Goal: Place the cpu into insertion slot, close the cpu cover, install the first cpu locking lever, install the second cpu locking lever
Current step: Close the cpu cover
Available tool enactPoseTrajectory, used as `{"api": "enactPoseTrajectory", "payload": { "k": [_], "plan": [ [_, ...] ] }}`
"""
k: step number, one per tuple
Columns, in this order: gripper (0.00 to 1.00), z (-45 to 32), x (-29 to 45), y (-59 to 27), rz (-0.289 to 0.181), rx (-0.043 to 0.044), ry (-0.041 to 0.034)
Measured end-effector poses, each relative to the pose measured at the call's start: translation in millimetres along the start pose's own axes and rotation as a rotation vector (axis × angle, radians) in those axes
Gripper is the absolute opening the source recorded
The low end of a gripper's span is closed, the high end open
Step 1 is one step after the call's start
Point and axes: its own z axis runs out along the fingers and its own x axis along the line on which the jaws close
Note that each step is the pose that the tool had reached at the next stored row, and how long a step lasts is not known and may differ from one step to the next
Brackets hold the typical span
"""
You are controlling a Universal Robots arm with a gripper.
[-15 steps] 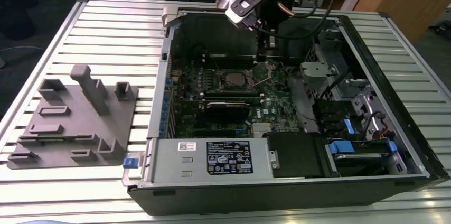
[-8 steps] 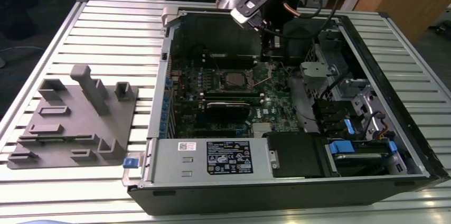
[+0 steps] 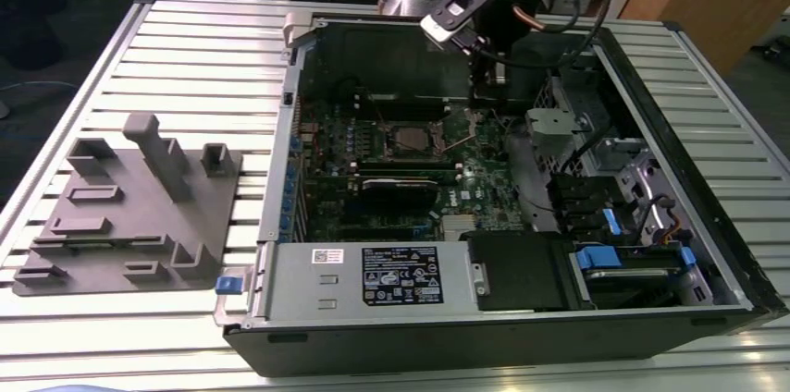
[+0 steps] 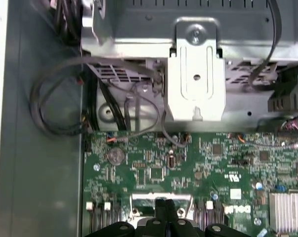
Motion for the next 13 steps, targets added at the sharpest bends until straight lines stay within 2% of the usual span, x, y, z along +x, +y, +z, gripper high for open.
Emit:
{"api": "enactPoseTrajectory", "payload": {
  "k": [13],
  "plan": [
    [0.11, 1.0, 1.6, 21.3, 0.001, 0.0001, -0.0005]
  ]
}}
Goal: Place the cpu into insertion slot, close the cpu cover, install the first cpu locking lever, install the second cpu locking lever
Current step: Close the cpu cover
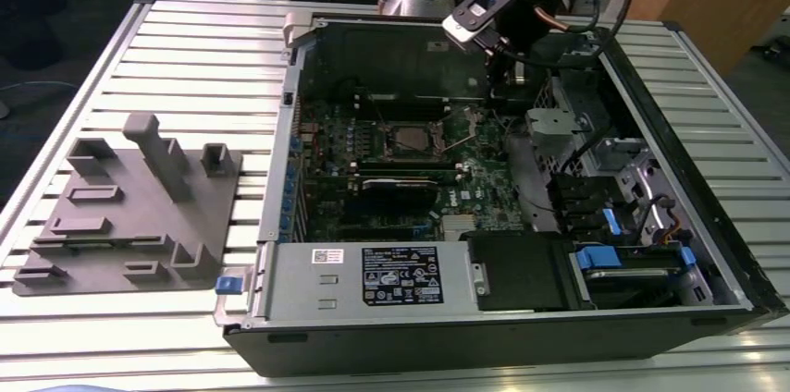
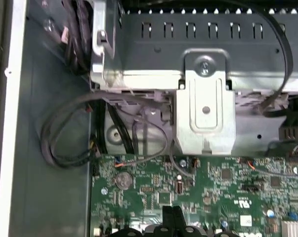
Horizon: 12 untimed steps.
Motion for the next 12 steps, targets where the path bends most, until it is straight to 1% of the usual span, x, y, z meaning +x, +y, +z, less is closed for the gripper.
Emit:
{"api": "enactPoseTrajectory", "payload": {
  "k": [8, 12],
  "plan": [
    [0.11, 0.1, 0.3, 1.0, 0.000, 0.0000, -0.0003],
    [0.11, 2.3, 0.3, 2.4, 0.000, 0.0000, -0.0018]
  ]
}}
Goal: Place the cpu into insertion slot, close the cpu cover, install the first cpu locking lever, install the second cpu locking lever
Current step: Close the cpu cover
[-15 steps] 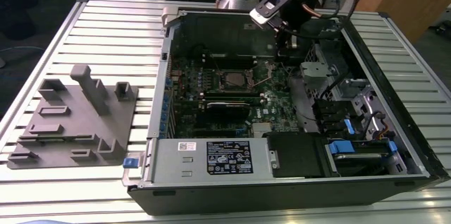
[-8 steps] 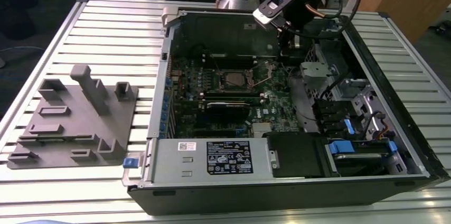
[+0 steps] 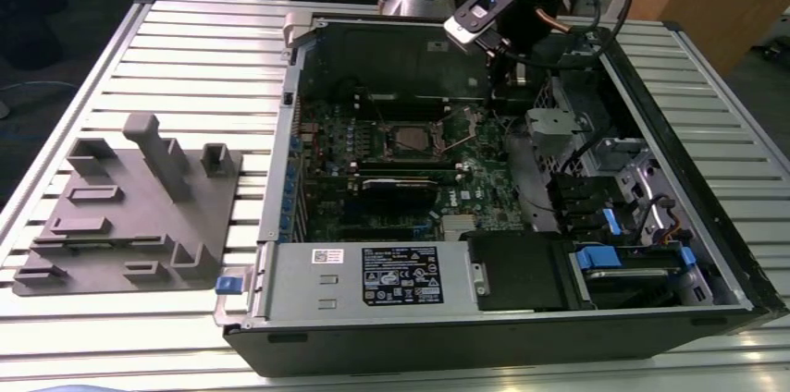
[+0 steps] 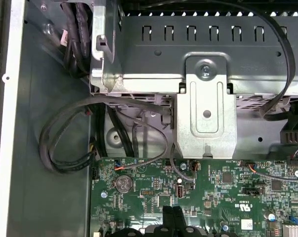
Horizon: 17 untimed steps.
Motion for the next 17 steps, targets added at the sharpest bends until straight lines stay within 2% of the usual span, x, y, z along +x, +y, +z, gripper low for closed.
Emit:
{"api": "enactPoseTrajectory", "payload": {
  "k": [3, 5, 17],
  "plan": [
    [0.11, 2.7, 0.1, 0.3, 0.000, -0.0001, -0.0017],
    [0.11, 5.1, 0.2, 0.3, 0.000, -0.0001, -0.0074],
    [0.11, 22.8, 0.8, 0.1, 0.000, -0.0003, -0.0108]
  ]
}}
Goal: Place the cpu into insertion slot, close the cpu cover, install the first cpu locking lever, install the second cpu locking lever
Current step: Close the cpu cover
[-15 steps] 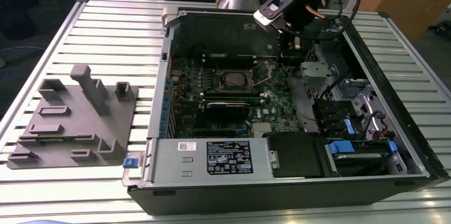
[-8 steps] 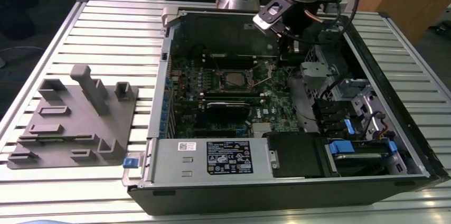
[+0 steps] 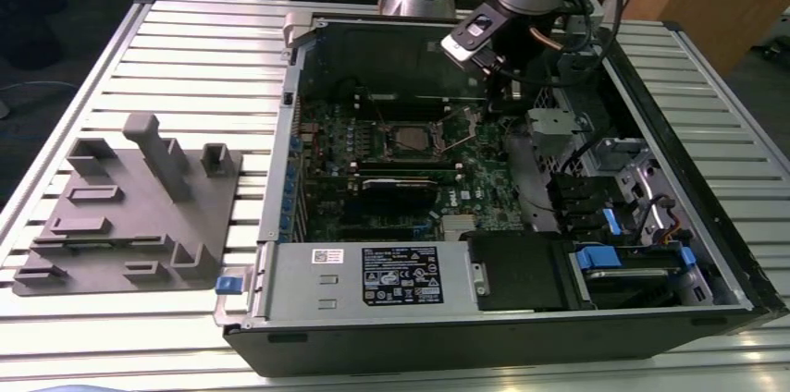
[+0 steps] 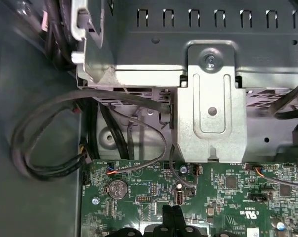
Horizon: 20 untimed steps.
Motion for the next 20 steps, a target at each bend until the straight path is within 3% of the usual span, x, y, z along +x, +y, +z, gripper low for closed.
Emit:
{"api": "enactPoseTrajectory", "payload": {
  "k": [8, 20],
  "plan": [
    [0.11, 12.9, 0.6, -0.4, 0.000, -0.0029, 0.0000],
    [0.11, 13.8, 0.6, -0.5, 0.000, -0.0029, 0.0002]
  ]
}}
